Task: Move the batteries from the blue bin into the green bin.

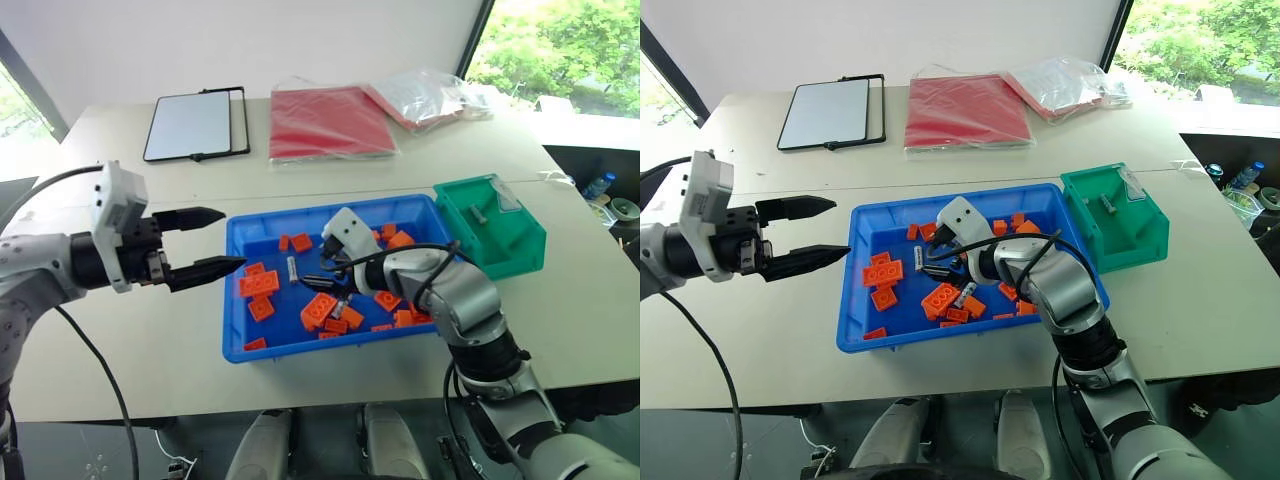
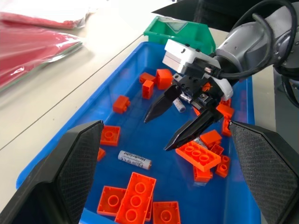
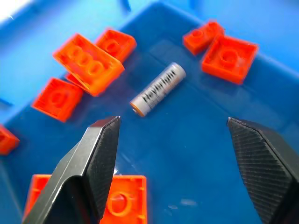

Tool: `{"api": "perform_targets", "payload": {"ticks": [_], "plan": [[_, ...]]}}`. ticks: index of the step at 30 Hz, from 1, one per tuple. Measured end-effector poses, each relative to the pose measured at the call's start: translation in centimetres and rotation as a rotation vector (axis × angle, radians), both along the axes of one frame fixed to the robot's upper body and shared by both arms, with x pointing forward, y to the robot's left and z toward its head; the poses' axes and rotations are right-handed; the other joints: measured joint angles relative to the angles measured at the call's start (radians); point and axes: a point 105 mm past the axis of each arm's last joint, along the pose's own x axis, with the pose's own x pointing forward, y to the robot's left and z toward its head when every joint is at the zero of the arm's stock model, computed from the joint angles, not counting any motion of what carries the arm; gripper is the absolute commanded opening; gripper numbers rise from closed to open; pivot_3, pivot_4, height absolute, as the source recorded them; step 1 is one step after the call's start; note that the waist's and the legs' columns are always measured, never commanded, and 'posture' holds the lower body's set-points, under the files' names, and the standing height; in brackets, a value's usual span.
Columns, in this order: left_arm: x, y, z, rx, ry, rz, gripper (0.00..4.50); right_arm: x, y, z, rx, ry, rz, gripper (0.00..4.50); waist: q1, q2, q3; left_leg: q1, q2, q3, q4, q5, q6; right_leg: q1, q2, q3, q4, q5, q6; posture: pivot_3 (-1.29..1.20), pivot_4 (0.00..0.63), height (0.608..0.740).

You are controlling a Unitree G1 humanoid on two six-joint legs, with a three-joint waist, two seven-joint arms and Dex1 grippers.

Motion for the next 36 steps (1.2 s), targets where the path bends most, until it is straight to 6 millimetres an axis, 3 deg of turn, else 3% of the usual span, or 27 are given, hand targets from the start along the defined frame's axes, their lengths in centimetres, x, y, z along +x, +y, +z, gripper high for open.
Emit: {"api": "perform_targets", "payload": {"ticks": [11, 27, 30, 36], "plan": [[-0.3, 0.0, -0.8, 0.054, 0.03, -0.057, 4.5, 0.9, 0.8, -3.1, -0.073, -0.036, -0.005, 3.7, -0.002, 0.0, 0.0, 0.0, 0.0, 0.0, 0.0, 0.0, 0.0, 0.0, 0.0, 0.0, 0.0, 0.0, 0.0, 0.0, 0.15, 0.731], [-0.3, 0.8, -1.4, 0.067, 0.044, -0.027, 4.5, 1.8, 2.6, -3.5, -0.038, -0.074, 0.01, 3.7, -0.001, 0.0, 0.0, 0.001, 0.0, 0.0, 0.0, 0.0, 0.0, 0.001, 0.001, 0.0, 0.0, 0.0, 0.0, 0.0, 0.15, 0.731], [-0.2, 0.8, -1.6, 0.049, 0.05, -0.016, 4.5, 2.3, 2.4, -3.6, -0.052, -0.103, 0.005, 2.96, 0.0, 0.0, 0.0, 0.001, 0.0, 0.0, 0.0, 0.0, 0.0, 0.001, 0.001, 0.0, 0.0, 0.0, 0.0, 0.0, 0.15, 0.731], [0.1, 0.7, -2.7, -0.011, 0.044, 0.014, 4.5, 2.5, 0.8, -3.6, -0.061, -0.11, -0.027, 0.07, 0.002, 0.0, 0.0, 0.001, 0.0, 0.0, 0.0, 0.0, 0.0, 0.001, 0.0, 0.0, 0.0, 0.0, 0.0, 0.0, 0.15, 0.731]]}}
